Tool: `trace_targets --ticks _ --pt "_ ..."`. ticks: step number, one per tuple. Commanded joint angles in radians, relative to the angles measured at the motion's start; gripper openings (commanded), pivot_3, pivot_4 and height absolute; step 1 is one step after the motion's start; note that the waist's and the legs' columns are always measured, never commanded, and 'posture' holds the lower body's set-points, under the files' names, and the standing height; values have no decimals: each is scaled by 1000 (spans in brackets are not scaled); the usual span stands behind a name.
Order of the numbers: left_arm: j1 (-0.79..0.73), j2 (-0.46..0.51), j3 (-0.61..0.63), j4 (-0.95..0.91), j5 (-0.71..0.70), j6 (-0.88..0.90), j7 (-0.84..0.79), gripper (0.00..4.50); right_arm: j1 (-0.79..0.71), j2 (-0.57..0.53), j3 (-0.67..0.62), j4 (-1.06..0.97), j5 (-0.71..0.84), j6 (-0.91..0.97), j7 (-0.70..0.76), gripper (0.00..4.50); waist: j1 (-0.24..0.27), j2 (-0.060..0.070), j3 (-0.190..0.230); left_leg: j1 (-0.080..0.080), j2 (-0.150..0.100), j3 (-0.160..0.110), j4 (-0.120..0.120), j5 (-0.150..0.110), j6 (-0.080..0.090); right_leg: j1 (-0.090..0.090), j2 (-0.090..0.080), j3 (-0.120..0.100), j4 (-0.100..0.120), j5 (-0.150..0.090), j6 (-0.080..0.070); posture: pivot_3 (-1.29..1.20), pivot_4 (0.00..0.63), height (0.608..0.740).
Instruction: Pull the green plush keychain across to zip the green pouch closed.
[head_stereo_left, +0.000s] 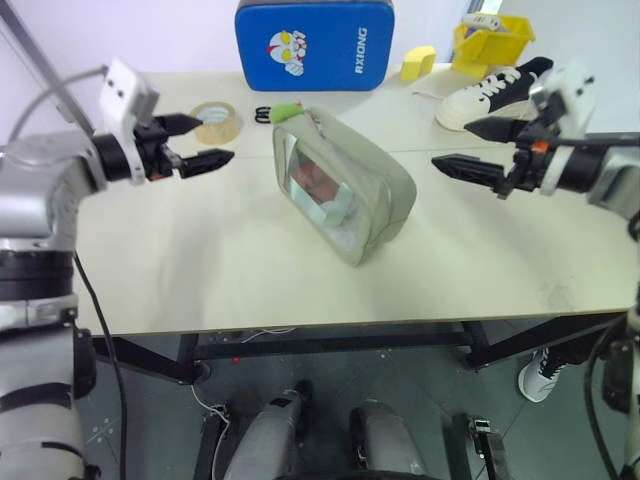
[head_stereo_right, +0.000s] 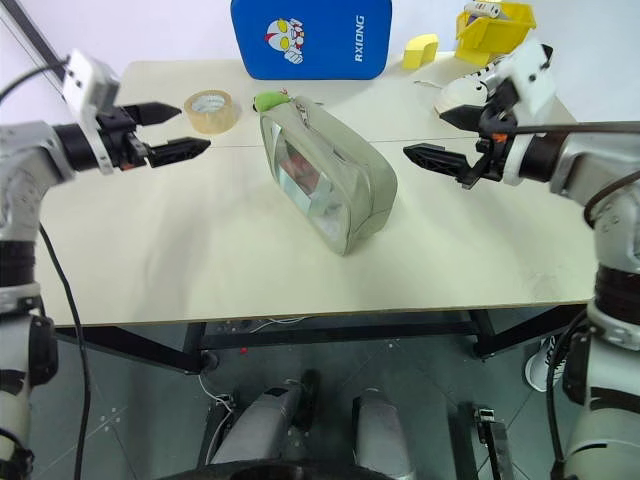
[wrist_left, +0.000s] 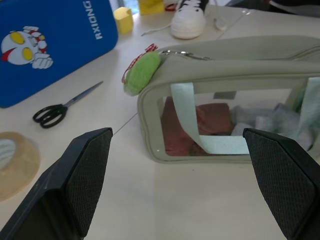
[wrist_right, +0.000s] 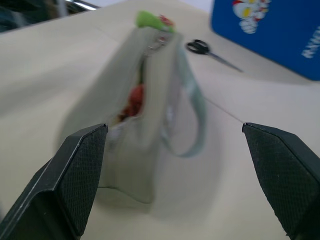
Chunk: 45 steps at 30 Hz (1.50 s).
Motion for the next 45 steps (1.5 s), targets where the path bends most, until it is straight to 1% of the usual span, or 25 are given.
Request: trace_targets --ticks 1,7,11,14,16,18,21,23,25,26,30,32,33,35,37,38,43,45 --pt "-50 13 -12 54 30 -66 -34 4459 -50 11 5 7 16 13 -26 4490 1 0 0 0 0 0 0 0 0 0 0 0 0 0 0 0 150 740" --pt "-59 -1 -13 67 34 -79 -39 4459 -28 10 29 12 -5 -11 -55 4490 7 0 0 -2 0 1 0 -1 2 -1 -1 0 -3 0 0 0 150 740" --pt "-51 3 -8 42 21 -64 -52 4459 -50 7 56 7 -9 -24 -52 4490 7 0 0 -3 0 1 0 -1 2 -1 -1 0 -3 2 3 0 150 740" --pt "-52 2 -8 33 21 -60 -53 4459 -99 44 68 -5 20 6 -64 4490 3 0 0 -2 0 1 0 -1 2 -1 -1 0 -3 2 4 0 150 740" --pt "-61 1 -2 19 7 -38 -58 4459 -143 88 82 -19 42 37 -85 4490 -2 0 1 -2 0 1 0 -1 2 -1 -1 0 -2 2 4 0 150 740" --pt "-65 -2 9 -11 -22 -7 -68 4459 -181 155 114 -37 36 51 -134 4490 -4 0 1 -2 0 1 0 -1 2 -1 -1 1 -1 2 4 0 150 740" --pt "-28 0 14 -129 -76 41 -89 4459 -221 272 158 -32 6 72 -238 4490 -9 0 1 -2 0 1 0 -1 2 -2 0 1 0 2 4 0 150 740" --pt "7 7 18 -221 -117 81 -103 4459 -232 332 216 -15 -40 54 -287 4490 -13 0 1 -2 0 1 0 -1 2 -1 0 1 0 2 4 0 150 740" --pt "27 14 28 -295 -155 121 -102 4459 -222 337 318 -14 -127 2 -306 4490 -12 0 1 -2 0 1 1 -1 1 -1 0 1 0 2 4 0 150 740" --pt "32 15 31 -315 -166 134 -98 4459 -217 331 350 -16 -155 -18 -305 4490 -13 0 1 -2 0 1 2 0 1 -1 0 1 0 2 4 0 150 740" --pt "70 39 42 -376 -185 151 -81 4459 -213 364 412 -4 -180 -26 -282 4490 -16 0 1 -1 0 1 4 0 0 -1 1 1 4 3 4 0 150 740" --pt "83 39 44 -395 -181 152 -50 4459 -205 338 496 31 -245 -92 -239 4490 -18 0 0 1 0 1 4 1 0 0 1 1 5 3 4 0 150 740" --pt "86 37 43 -403 -181 155 -37 4459 -202 328 517 41 -266 -114 -221 4490 -18 0 0 1 0 1 4 1 -1 0 1 1 6 3 4 0 150 740" --pt "81 28 49 -420 -189 176 0 4500 -200 318 541 59 -291 -148 -187 3974 -17 0 0 1 0 1 4 1 -1 0 1 1 7 3 4 0 150 740" --pt "78 26 51 -434 -197 190 24 4500 -203 314 557 84 -315 -185 -154 3207 -18 0 0 1 0 1 4 1 -1 0 1 1 7 3 4 0 150 740" --pt "79 27 51 -439 -200 193 30 4500 -204 314 560 94 -324 -197 -143 2621 -19 0 0 1 0 1 4 1 -1 -1 1 1 7 3 4 0 150 740" --pt "84 28 51 -459 -213 207 59 4500 -206 321 571 155 -389 -278 -104 67 -20 0 0 1 0 0 4 1 -1 -1 1 1 8 3 4 0 150 740" --pt "80 28 62 -450 -216 211 73 4500 -214 288 602 220 -507 -589 -67 27 -20 0 0 1 0 0 4 2 -2 -1 2 1 9 3 4 0 150 740"
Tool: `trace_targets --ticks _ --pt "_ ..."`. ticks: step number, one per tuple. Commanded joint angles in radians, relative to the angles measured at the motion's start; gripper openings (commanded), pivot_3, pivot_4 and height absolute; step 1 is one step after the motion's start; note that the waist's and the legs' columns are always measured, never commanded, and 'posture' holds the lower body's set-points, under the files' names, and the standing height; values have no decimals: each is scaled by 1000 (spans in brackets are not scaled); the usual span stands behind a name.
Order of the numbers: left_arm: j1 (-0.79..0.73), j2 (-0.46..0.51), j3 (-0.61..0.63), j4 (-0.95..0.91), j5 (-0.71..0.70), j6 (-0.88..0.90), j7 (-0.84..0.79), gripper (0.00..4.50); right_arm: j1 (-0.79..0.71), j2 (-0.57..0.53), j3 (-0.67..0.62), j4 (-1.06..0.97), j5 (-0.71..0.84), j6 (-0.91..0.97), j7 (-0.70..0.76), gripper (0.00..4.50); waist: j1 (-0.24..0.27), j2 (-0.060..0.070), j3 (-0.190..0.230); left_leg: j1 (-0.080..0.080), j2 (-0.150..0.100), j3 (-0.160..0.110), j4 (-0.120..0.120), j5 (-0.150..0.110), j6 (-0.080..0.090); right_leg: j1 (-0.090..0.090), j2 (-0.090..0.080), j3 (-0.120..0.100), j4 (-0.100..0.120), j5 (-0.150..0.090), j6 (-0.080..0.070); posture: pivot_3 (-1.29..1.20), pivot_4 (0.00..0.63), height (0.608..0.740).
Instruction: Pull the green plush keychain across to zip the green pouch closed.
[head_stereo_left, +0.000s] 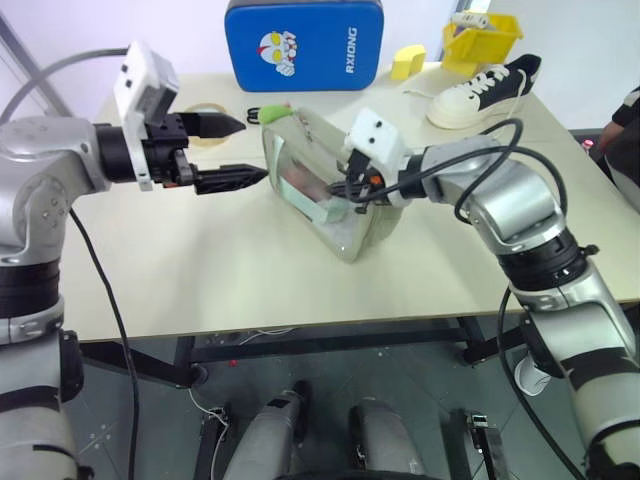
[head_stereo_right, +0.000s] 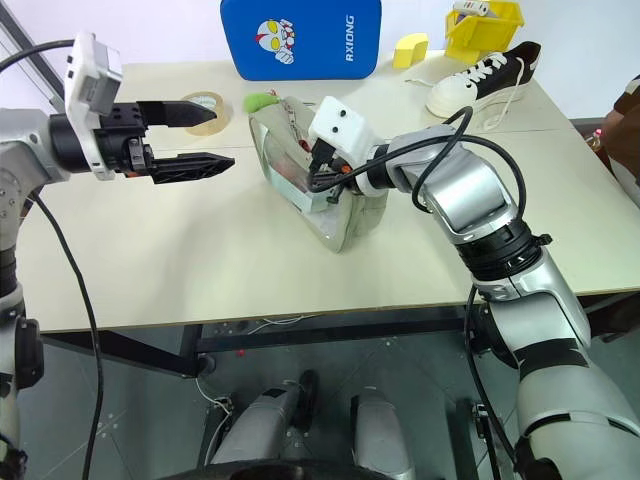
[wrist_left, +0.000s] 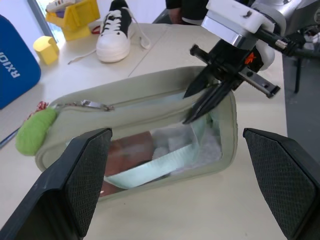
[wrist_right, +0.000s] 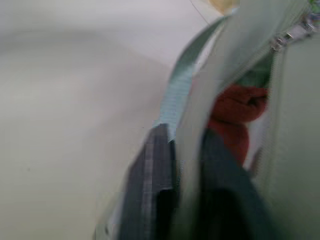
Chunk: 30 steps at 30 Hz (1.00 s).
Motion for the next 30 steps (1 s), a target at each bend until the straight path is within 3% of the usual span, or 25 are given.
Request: trace_targets --ticks 1,8,13,15,18,22,26,30 --pt "-11 15 41 -8 -12 -3 19 4500 -28 -47 18 86 -159 -472 58 27 -1 0 0 0 0 0 0 0 0 0 0 0 0 0 0 0 150 740" --pt "2 27 37 33 -4 -44 10 4500 -68 -42 -54 477 -203 -1066 183 27 -2 0 0 0 0 0 1 1 -1 1 1 0 0 0 0 0 150 740" --pt "8 25 27 41 2 -65 7 4500 -99 -14 -71 704 -240 -1255 213 27 -2 0 0 1 0 0 1 3 -5 1 1 0 1 0 0 0 150 740" --pt "12 26 29 41 0 -67 8 4500 -89 2 -87 748 -222 -1203 236 27 -2 0 0 1 0 -1 1 5 -7 1 1 0 1 0 0 0 150 740" --pt "22 34 35 42 -4 -68 6 4500 -84 12 -123 751 -200 -1149 260 1143 0 0 0 3 0 -1 1 5 -7 3 2 0 1 0 0 0 150 740" --pt "36 44 48 46 -9 -63 11 4500 -87 -13 -166 666 -196 -1058 270 3107 1 0 0 3 0 -2 0 4 -7 3 2 0 1 0 0 0 150 740" --pt "63 80 81 66 -1 -70 13 4500 -69 -40 -224 447 -140 -862 283 3107 -1 0 1 3 0 -2 0 4 -6 1 1 0 2 0 0 0 150 740" --pt "72 92 107 117 15 -95 38 4500 -47 14 -246 269 -114 -655 211 3107 -3 0 1 3 1 -2 -1 2 -3 1 2 0 2 0 -1 0 150 740"
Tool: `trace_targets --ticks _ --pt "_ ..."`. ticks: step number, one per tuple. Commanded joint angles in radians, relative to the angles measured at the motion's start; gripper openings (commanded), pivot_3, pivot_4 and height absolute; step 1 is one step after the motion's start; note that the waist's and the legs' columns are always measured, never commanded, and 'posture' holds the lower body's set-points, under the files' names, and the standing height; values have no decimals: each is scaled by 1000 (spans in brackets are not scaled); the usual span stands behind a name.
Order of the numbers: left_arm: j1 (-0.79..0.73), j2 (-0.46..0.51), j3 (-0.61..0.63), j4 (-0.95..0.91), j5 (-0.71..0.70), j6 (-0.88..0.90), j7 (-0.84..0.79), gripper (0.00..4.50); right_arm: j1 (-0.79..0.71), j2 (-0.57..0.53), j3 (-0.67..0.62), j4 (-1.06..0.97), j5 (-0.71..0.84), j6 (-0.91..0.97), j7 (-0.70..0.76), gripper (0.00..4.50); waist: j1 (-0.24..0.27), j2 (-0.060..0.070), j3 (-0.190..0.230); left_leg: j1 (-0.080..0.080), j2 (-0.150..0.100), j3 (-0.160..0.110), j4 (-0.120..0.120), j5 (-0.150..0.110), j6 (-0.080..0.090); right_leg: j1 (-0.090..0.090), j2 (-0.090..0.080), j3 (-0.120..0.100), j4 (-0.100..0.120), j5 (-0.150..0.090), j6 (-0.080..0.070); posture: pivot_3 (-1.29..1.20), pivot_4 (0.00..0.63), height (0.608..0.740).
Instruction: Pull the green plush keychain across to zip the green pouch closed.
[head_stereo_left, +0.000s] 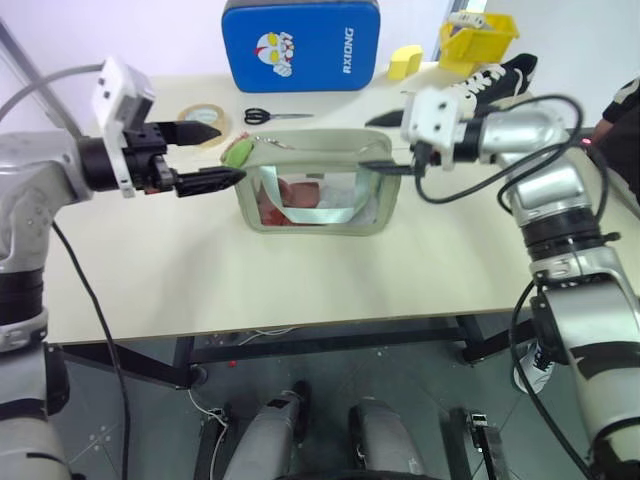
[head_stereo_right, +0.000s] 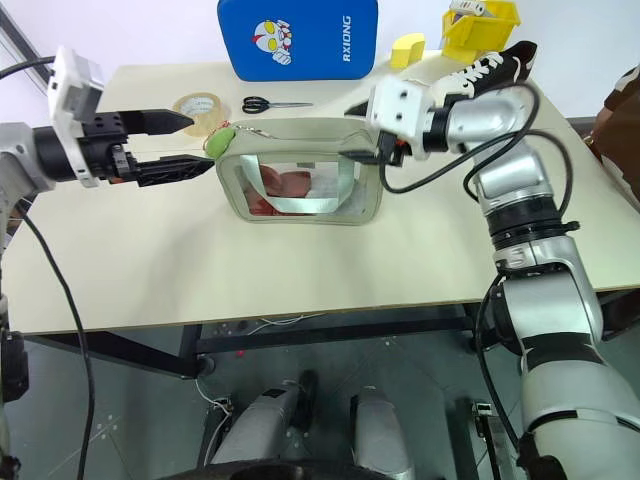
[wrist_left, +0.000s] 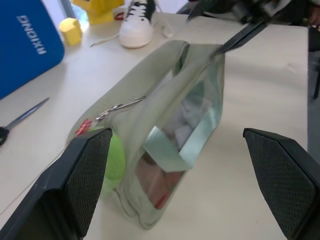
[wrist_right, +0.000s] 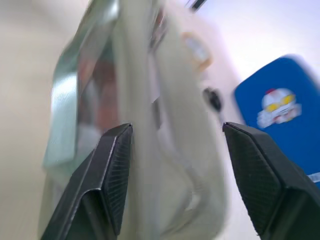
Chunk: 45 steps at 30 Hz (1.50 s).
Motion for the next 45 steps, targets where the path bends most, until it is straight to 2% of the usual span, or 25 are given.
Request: trace_targets --ticks 1,4,8,11,15,23,32,35,42,45 --pt "-4 19 53 43 29 -52 22 4500 14 68 -23 -166 45 182 -75 3107 0 0 0 0 0 0 0 0 0 0 0 0 0 0 0 0 150 740" --pt "-1 -2 37 149 79 -113 40 4500 48 136 17 -226 20 292 -124 3107 2 0 0 1 0 0 0 0 0 1 0 0 0 0 -1 0 150 740" --pt "1 -32 31 232 117 -169 52 4500 94 137 59 -231 -23 288 -119 3107 18 0 0 0 0 0 0 0 0 0 0 0 0 0 -1 0 150 740" --pt "-9 -77 23 273 153 -214 94 4500 115 129 72 -228 -36 282 -106 2219 32 0 0 0 -1 1 0 0 0 0 0 0 0 0 -1 0 150 740" --pt "-16 -160 7 260 161 -213 140 4500 125 131 80 -226 -52 264 -103 139 33 -1 -1 0 -1 1 1 0 0 2 0 0 0 0 -1 0 150 740" --pt "-35 -209 7 172 86 -116 104 4500 120 140 81 -239 -71 265 -116 60 24 -1 -1 0 0 1 1 0 0 0 0 0 0 1 -1 0 150 740" --pt "-34 -235 -52 216 131 -156 75 4500 125 143 76 -255 -77 281 -119 60 27 -1 -1 0 0 1 1 0 0 1 0 0 0 1 -1 0 150 740" --pt "-63 -255 -58 256 147 -172 80 3609 125 142 75 -260 -75 287 -114 0 27 -1 -1 0 0 1 1 0 0 1 0 -1 0 1 -1 0 150 740" --pt "-79 -260 -46 246 132 -159 66 129 134 136 76 -270 -75 292 -110 0 26 -1 -1 0 0 0 1 0 0 1 0 -1 0 1 -1 0 150 740" --pt "-101 -257 -55 194 106 -128 42 55 143 133 80 -277 -77 293 -106 0 26 -1 -1 0 0 0 1 0 0 1 0 -1 0 1 -1 0 150 740"
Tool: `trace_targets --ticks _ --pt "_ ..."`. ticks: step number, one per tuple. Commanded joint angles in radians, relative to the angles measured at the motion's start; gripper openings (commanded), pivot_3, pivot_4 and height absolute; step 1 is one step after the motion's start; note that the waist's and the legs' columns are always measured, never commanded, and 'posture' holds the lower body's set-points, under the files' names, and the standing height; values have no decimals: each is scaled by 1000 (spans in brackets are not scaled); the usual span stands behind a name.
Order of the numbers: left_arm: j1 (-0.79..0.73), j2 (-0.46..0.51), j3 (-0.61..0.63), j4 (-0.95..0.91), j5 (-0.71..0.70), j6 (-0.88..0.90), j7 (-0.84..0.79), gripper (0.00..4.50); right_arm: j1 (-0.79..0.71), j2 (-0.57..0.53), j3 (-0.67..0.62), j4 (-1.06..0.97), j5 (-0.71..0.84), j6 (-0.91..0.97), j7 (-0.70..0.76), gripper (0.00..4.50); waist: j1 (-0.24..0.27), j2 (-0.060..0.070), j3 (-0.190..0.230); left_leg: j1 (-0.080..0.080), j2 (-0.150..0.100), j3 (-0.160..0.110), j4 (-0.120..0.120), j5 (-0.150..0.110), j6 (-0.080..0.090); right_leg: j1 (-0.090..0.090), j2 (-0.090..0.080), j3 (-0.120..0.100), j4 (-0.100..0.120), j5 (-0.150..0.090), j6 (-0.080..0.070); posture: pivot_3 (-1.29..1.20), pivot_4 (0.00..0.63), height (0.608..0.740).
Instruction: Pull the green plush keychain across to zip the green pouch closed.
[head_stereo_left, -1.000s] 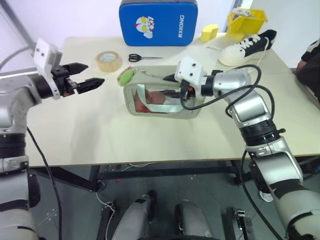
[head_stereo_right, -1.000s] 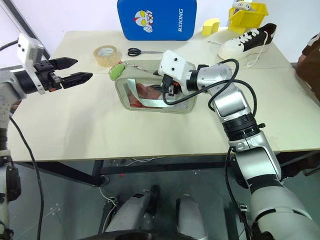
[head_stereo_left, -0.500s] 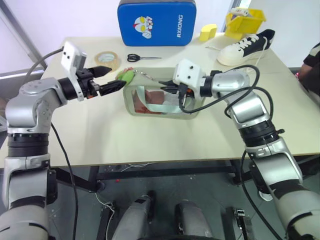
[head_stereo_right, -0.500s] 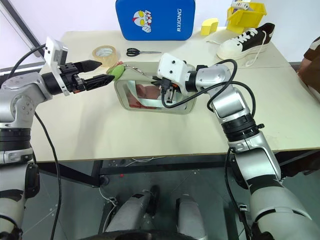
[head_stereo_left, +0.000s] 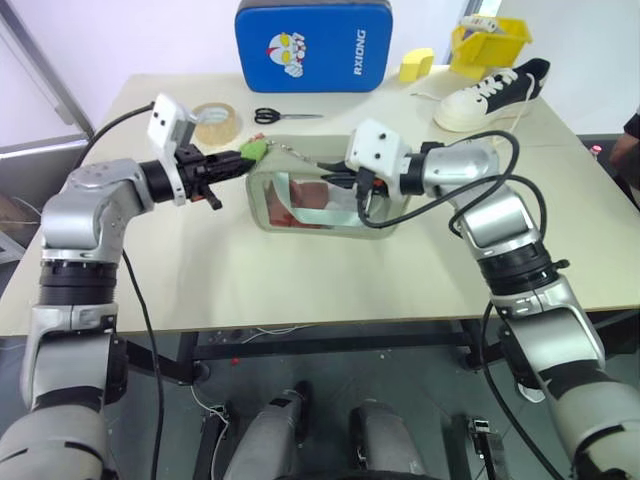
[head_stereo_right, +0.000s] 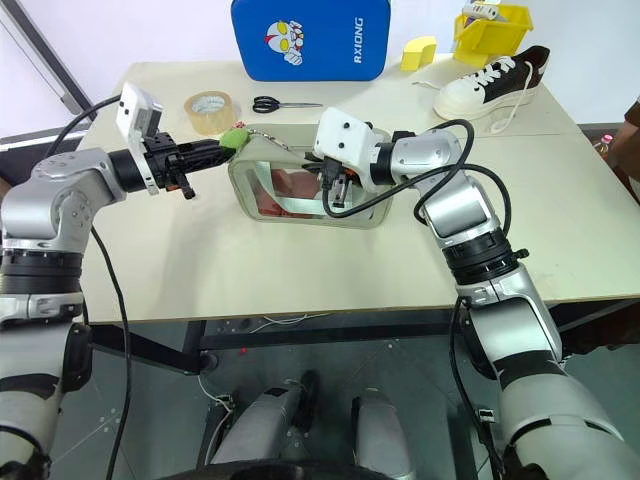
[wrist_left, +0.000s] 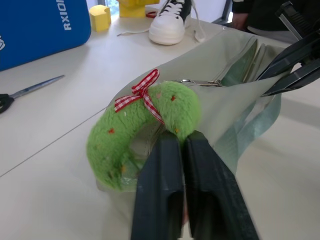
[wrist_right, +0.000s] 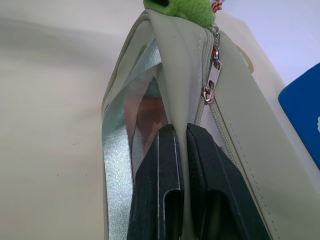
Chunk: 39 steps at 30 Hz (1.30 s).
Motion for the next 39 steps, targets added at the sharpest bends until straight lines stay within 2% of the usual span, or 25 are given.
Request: trace_targets --ticks 1,5,12,16,21,24,26,31,38,39 --pt "-64 2 19 -96 -57 39 -26 55 5 -6 -7 -42 2 3 7 0 1 0 0 0 0 0 0 0 0 0 0 0 0 0 0 0 150 740" --pt "-92 -31 -25 -147 -39 20 -25 55 12 -3 -2 -51 0 4 5 0 1 0 0 0 0 0 1 0 0 1 0 0 0 0 0 0 150 740" --pt "-85 -57 -168 -93 138 -166 -26 55 4 6 -2 -50 -3 6 0 0 1 0 0 2 0 0 0 0 0 2 0 0 0 0 0 0 150 740" --pt "-107 -39 -163 -39 168 -223 -48 1474 1 6 -4 -51 -4 9 -3 0 1 0 0 2 0 0 0 0 0 2 0 0 0 0 0 0 150 740" --pt "-141 39 -125 -86 131 -148 -106 4092 5 0 -8 -57 -4 13 -5 0 -1 0 0 1 0 0 0 0 0 2 0 0 0 0 0 0 150 740" --pt "-97 175 -114 -132 121 -140 -224 4092 3 -5 -12 -49 -6 8 -7 0 -6 0 0 1 0 0 -1 0 0 0 0 0 0 0 0 0 150 740" --pt "-65 228 -114 -108 142 -169 -248 4092 0 -5 -13 -42 -7 4 -8 0 -7 0 0 1 0 0 -1 0 0 0 0 0 0 0 0 0 150 740" --pt "-37 141 -132 11 226 -283 -119 4092 -10 -1 -10 -34 -6 0 -5 0 13 0 0 6 0 -1 -1 0 0 6 1 -1 0 -1 -1 0 150 740" --pt "-37 10 -134 76 247 -321 -66 4092 -17 2 -9 -36 -6 5 5 0 1 0 0 3 0 -1 -1 0 0 3 0 0 -1 0 0 0 150 740" --pt "-42 4 -128 75 239 -312 -68 3858 -16 1 -10 -37 -6 6 6 0 -1 0 0 3 0 0 -1 0 0 3 0 0 -1 0 0 0 150 740"
